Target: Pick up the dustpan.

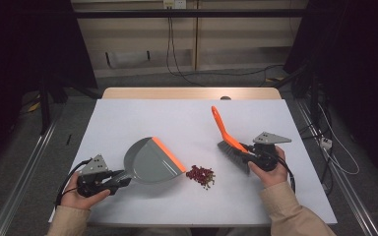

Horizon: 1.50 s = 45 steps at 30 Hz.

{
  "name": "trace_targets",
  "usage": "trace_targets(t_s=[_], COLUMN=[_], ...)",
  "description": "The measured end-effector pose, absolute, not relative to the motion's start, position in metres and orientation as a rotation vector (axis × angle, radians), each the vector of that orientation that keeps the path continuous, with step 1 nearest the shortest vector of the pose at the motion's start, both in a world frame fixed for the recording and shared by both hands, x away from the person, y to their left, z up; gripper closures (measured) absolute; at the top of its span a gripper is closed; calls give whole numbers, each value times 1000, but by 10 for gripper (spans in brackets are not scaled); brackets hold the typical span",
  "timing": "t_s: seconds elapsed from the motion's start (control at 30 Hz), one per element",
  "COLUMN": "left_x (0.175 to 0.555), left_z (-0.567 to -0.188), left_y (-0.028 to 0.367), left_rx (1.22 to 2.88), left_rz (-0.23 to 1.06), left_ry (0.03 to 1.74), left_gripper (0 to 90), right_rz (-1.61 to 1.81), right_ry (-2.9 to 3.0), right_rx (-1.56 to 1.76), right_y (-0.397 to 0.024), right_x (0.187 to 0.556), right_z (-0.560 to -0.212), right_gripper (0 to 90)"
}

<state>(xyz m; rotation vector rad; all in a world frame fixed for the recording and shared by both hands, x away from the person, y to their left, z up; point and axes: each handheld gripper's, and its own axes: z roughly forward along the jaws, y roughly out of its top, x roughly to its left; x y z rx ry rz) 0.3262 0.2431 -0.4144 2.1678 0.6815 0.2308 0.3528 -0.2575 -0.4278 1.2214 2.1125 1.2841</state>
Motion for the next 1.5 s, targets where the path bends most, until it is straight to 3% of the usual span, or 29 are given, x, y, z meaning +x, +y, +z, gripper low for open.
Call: trace_targets(t_s=[0.4,0.8,1.2,1.5], left_x=[310,319,325,328], left_z=[-424,-429,-436,-439], left_y=[251,238,223,220], left_rx=[2236,2267,2321,2346], left_rz=[156,118,104,73], left_ry=[617,533,541,539], left_gripper=[629,621,512,630], right_rz=[1270,1270,1215,1229], right_ry=[2113,2124,2127,2111], right_rx=[1234,1242,1186,1169], right_y=[-255,-254,-244,-241], right_x=[353,354,353,353], right_z=[-430,-431,-431,-429], right_gripper=[709,709,703,670])
